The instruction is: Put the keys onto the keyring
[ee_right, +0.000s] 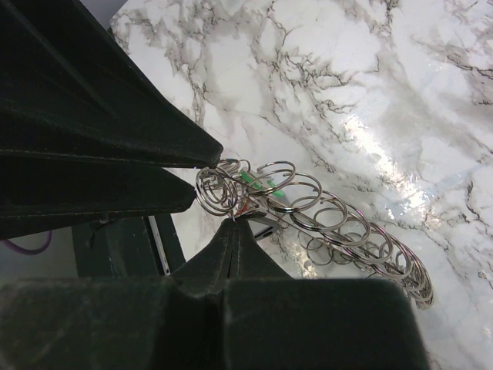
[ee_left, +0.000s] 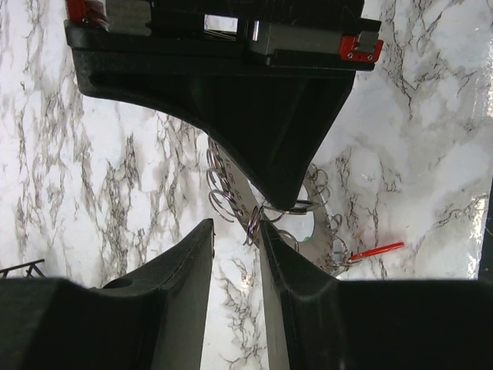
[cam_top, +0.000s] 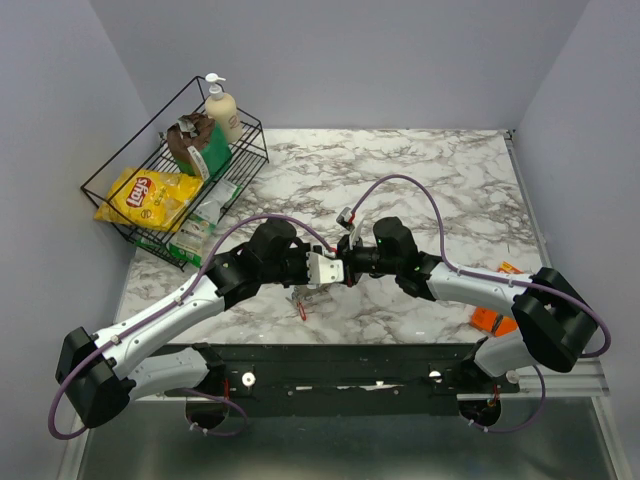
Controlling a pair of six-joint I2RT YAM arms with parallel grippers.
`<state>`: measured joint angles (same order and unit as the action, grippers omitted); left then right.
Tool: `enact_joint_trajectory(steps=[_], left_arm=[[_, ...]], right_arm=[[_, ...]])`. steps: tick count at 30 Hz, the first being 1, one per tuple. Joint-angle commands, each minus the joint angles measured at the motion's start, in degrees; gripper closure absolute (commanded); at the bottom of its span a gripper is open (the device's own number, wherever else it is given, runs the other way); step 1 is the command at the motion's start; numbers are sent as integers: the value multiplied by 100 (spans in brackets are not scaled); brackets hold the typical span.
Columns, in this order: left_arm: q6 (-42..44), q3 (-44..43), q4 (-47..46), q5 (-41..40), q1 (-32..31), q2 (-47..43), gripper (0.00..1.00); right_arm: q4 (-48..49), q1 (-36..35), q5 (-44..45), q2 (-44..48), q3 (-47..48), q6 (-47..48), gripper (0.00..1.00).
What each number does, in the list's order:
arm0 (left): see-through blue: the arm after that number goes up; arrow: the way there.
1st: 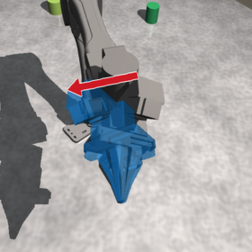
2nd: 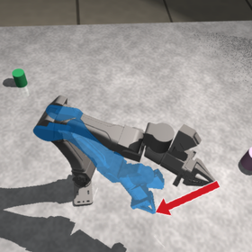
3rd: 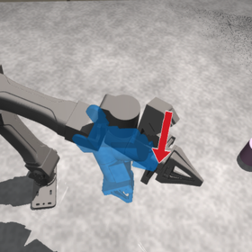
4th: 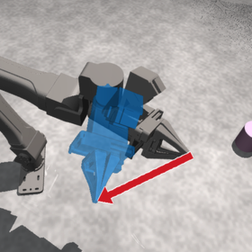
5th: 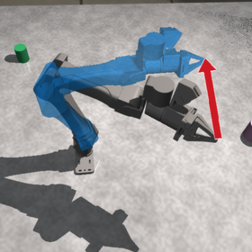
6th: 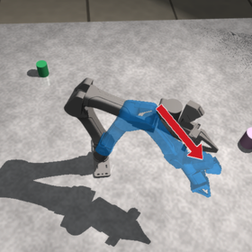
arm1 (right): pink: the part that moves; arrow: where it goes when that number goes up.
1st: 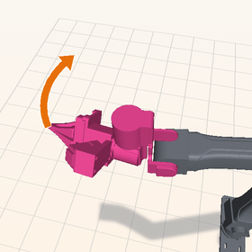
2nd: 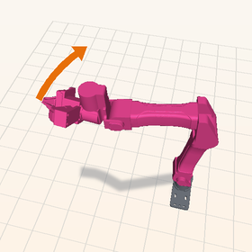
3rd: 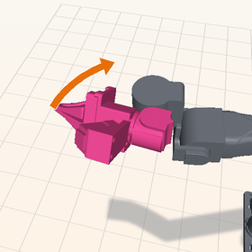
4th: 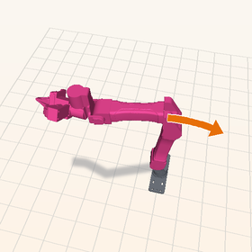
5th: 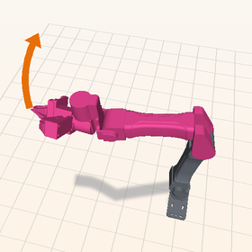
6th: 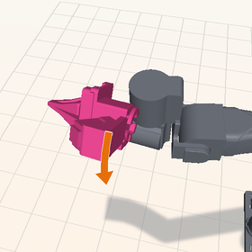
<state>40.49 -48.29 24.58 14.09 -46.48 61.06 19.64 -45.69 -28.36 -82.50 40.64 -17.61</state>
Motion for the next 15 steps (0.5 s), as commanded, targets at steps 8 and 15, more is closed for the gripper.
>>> enact_joint_trajectory(steps=[8, 15], left_arm=[[-41, 74, 38, 332, 34, 3, 62], [-50, 57, 143, 367, 42, 82, 67]], right_arm=[[31, -19, 6, 67, -118, 3, 99], [49, -19, 23, 67, -135, -6, 99]])
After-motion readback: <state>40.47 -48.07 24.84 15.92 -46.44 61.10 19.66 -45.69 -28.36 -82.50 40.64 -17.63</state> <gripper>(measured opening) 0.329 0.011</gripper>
